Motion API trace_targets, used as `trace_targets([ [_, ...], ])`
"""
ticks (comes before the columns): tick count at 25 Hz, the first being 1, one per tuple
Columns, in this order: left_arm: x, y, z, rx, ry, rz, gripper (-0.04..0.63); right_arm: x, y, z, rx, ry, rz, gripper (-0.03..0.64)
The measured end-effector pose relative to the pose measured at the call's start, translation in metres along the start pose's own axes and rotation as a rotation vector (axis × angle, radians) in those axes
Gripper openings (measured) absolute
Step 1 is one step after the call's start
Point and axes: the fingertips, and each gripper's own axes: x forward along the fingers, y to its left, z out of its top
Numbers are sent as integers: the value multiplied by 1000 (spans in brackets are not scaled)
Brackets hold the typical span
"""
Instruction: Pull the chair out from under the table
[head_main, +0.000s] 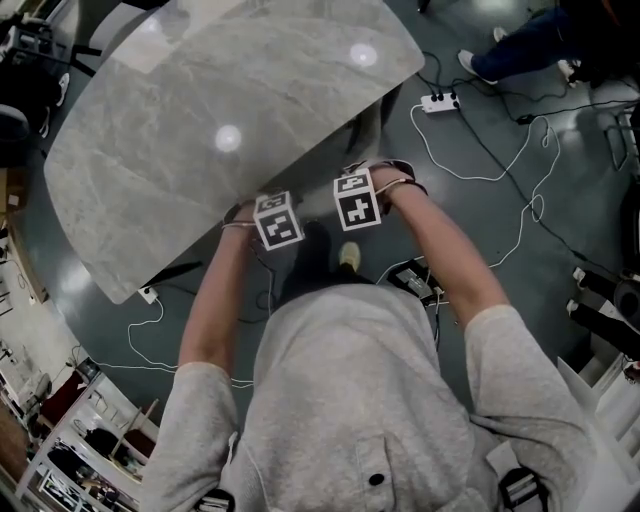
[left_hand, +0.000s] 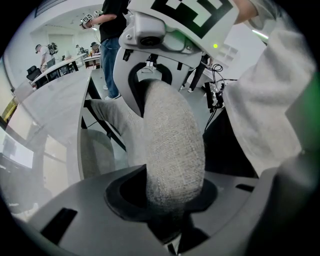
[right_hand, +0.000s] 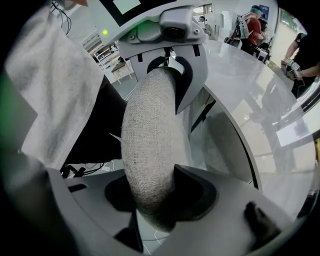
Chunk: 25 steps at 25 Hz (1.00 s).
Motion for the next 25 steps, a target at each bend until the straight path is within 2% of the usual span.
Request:
trace_targets([
  [12,6,-19,3,3,13,24,149,6,21,-1,-1,1,-12,158],
  [17,4,-22,-2,39,30,29,143,7,29,6,39,-28,7,158],
  [21,7,-40,8,34,24,-27,146,6,50,0,49,-37,59,156],
  [25,15,-66,15,18,1,-35,149,11,74,-5,36,-36,53,155],
])
